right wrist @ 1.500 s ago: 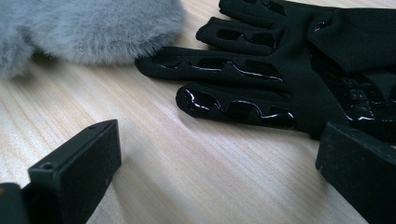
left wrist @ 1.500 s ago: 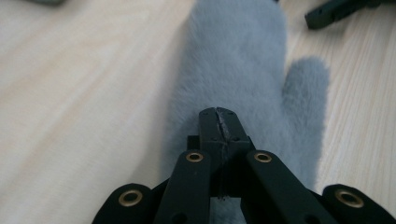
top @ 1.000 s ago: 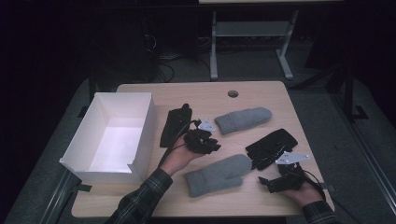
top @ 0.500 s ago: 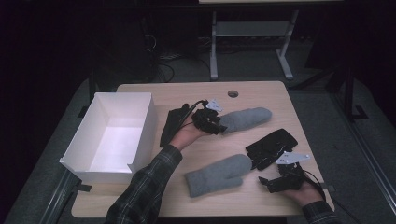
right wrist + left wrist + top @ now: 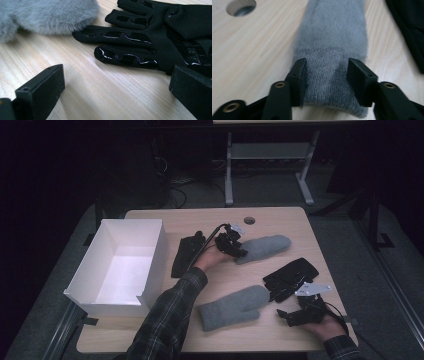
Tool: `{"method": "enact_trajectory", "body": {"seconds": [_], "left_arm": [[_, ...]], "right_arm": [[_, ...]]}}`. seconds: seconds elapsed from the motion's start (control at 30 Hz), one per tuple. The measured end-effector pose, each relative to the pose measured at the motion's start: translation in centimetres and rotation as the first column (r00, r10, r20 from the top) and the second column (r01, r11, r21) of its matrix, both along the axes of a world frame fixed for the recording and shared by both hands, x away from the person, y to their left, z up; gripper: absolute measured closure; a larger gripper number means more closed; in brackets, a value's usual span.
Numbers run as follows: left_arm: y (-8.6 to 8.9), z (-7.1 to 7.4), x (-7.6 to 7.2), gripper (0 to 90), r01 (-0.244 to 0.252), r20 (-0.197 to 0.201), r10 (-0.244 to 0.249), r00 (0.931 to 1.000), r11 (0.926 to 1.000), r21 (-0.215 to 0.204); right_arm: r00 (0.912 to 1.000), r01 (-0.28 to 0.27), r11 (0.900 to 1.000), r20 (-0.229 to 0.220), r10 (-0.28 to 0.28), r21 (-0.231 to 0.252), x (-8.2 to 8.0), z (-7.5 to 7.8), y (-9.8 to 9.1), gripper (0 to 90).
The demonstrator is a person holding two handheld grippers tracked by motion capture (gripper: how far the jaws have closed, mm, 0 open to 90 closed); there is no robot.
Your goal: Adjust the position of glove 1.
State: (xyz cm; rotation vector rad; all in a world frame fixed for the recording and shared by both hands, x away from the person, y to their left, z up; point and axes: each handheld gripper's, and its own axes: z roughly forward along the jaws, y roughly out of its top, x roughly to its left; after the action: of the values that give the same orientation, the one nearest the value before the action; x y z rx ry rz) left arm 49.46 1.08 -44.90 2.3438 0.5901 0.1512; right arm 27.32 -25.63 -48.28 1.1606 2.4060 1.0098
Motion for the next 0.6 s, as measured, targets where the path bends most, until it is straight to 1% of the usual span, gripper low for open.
{"method": "enact_trajectory", "body": {"seconds": [0.03, 0.07, 0.1, 0.13, 0.17, 0.2, 0.27, 0.3, 0.33, 0.4, 0.43, 0.47, 0.5, 0.53, 0.57, 0.6], "left_arm": [[0.0, -0.2, 0.0, 65.6, -0.023, -0.013, 0.023, 0.9997, 0.9995, -0.020], [0.1, -0.3, 0.0, 70.5, -0.022, -0.019, 0.022, 0.9996, 0.9996, -0.020], [0.1, -0.2, 0.0, 75.0, -0.018, -0.018, 0.018, 0.9997, 0.9998, -0.007], [0.0, -0.2, 0.0, 79.4, -0.029, -0.026, 0.029, 0.9992, 0.9994, -0.017], [0.0, -0.1, -0.1, 81.6, -0.027, -0.025, 0.027, 0.9993, 0.9996, -0.004], [-0.1, 0.0, -0.1, 82.9, -0.021, -0.019, 0.021, 0.9996, 0.9997, 0.008], [-0.1, 0.2, -0.3, 84.2, -0.031, -0.019, 0.031, 0.9993, 0.9995, 0.001], [0.0, 0.5, -0.4, 84.5, -0.041, -0.020, 0.041, 0.9989, 0.9991, 0.006], [0.1, 0.7, -0.6, 84.7, -0.052, -0.017, 0.052, 0.9985, 0.9986, -0.002], [0.5, 1.2, -1.0, 84.8, -0.068, -0.025, 0.068, 0.9974, 0.9976, -0.011], [0.9, 1.5, -1.2, 84.8, -0.067, -0.023, 0.067, 0.9975, 0.9978, 0.000], [1.1, 1.8, -1.6, 84.8, -0.087, -0.031, 0.086, 0.9958, 0.9960, -0.022], [1.5, 2.1, -1.9, 84.8, -0.087, -0.030, 0.086, 0.9958, 0.9958, -0.027], [2.0, 2.4, -2.3, 84.7, -0.078, -0.026, 0.077, 0.9967, 0.9968, -0.016], [2.4, 2.6, -2.8, 84.8, -0.077, -0.016, 0.077, 0.9969, 0.9969, -0.017], [2.8, 2.9, -3.3, 84.7, -0.080, -0.016, 0.079, 0.9967, 0.9966, -0.022]], "right_arm": [[1.0000, -0.001, 1.0000, 0.001, 0.001, -0.002, 0.0, 0.0, 0.0, 0.0], [1.0000, -0.001, 1.0000, 0.000, 0.001, -0.002, 0.0, 0.0, 0.0, 0.0], [1.0000, -0.002, 1.0000, 0.001, 0.002, -0.002, 0.0, 0.0, 0.0, 0.0], [1.0000, -0.002, 1.0000, 0.000, 0.002, -0.003, 0.0, 0.0, 0.0, 0.0], [1.0000, -0.002, 1.0000, 0.000, 0.002, -0.002, 0.0, 0.0, 0.0, 0.0], [1.0000, -0.002, 1.0000, 0.001, 0.002, -0.003, 0.0, 0.0, 0.0, 0.0], [1.0000, -0.003, 1.0000, 0.003, 0.003, -0.003, 0.0, 0.0, 0.0, 0.0], [1.0000, -0.004, 1.0000, 0.002, 0.004, 0.000, 0.0, 0.0, 0.0, 0.0], [1.0000, -0.004, 1.0000, 0.004, 0.004, -0.001, 0.0, 0.0, 0.0, 0.0], [1.0000, -0.002, 1.0000, 0.002, 0.002, -0.001, 0.0, 0.0, 0.0, 0.0], [1.0000, -0.005, 1.0000, 0.005, 0.005, -0.004, 0.0, 0.0, 0.0, 0.0], [1.0000, -0.005, 1.0000, 0.006, 0.005, -0.003, 0.0, 0.0, 0.0, 0.0], [1.0000, -0.004, 1.0000, 0.001, 0.004, -0.001, 0.0, 0.0, 0.0, 0.0], [1.0000, -0.001, 1.0000, -0.001, 0.001, -0.001, 0.0, 0.0, 0.0, 0.0], [1.0000, -0.001, 1.0000, -0.002, 0.001, 0.001, 0.0, 0.0, 0.0, 0.0], [1.0000, -0.006, 1.0000, 0.006, 0.006, -0.004, 0.0, 0.0, 0.0, 0.0]]}}
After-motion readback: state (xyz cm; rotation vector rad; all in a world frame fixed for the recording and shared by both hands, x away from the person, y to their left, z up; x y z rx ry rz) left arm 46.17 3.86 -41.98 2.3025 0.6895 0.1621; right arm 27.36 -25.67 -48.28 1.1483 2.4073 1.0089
